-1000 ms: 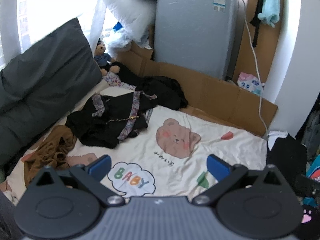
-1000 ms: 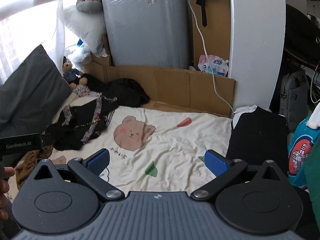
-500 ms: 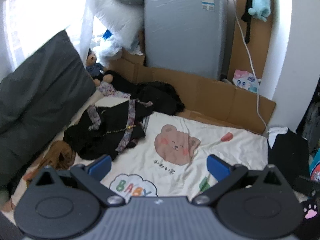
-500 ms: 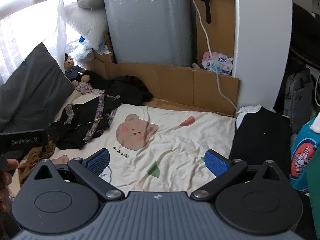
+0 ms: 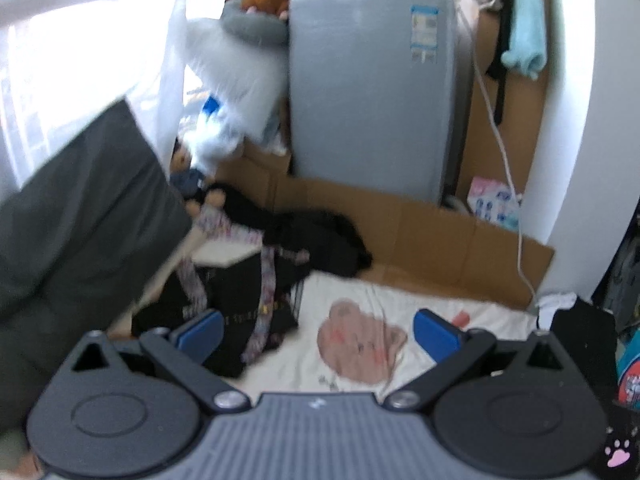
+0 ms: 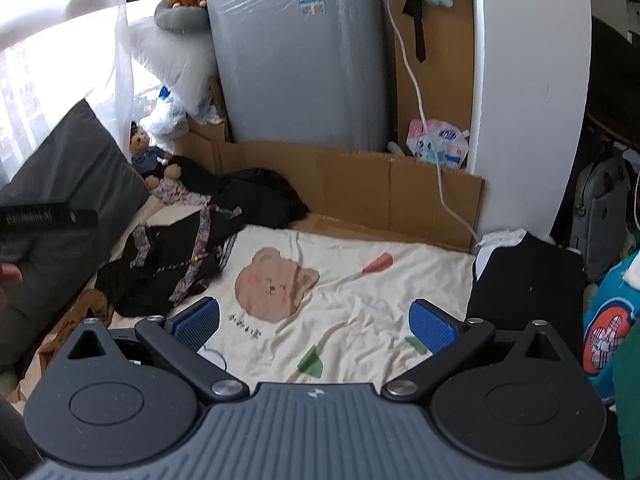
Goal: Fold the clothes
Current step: 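Move both tools toward the black garment with floral lining on the bed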
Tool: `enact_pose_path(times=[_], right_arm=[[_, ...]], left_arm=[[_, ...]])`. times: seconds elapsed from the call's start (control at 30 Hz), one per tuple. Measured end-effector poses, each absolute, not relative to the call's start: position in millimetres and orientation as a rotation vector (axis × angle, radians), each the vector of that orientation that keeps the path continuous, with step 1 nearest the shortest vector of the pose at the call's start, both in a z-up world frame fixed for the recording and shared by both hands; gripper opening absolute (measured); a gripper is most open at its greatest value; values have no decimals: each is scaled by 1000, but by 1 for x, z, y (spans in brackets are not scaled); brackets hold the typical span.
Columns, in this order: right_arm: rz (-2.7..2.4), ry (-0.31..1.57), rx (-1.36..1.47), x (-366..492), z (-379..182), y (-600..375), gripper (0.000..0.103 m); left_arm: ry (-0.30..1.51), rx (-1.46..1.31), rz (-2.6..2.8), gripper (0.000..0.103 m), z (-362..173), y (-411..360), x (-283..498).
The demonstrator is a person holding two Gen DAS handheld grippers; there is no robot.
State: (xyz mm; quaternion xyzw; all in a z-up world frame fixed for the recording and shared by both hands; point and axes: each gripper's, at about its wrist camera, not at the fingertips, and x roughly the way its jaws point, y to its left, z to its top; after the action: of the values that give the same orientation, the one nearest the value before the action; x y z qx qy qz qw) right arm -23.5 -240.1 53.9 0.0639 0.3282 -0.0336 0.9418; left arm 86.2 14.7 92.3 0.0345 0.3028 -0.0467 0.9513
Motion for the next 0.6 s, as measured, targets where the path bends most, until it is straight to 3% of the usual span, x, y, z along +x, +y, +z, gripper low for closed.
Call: enact_pose_path(times=[0.33, 0.6], right_arm=[[-79, 713, 69, -2, 89, -254, 103], [-43, 726, 42, 15, 104, -250, 103]], left_arm=[[573, 88, -151, 103, 214, 86, 138], [652, 137, -189, 103, 253, 150, 137]])
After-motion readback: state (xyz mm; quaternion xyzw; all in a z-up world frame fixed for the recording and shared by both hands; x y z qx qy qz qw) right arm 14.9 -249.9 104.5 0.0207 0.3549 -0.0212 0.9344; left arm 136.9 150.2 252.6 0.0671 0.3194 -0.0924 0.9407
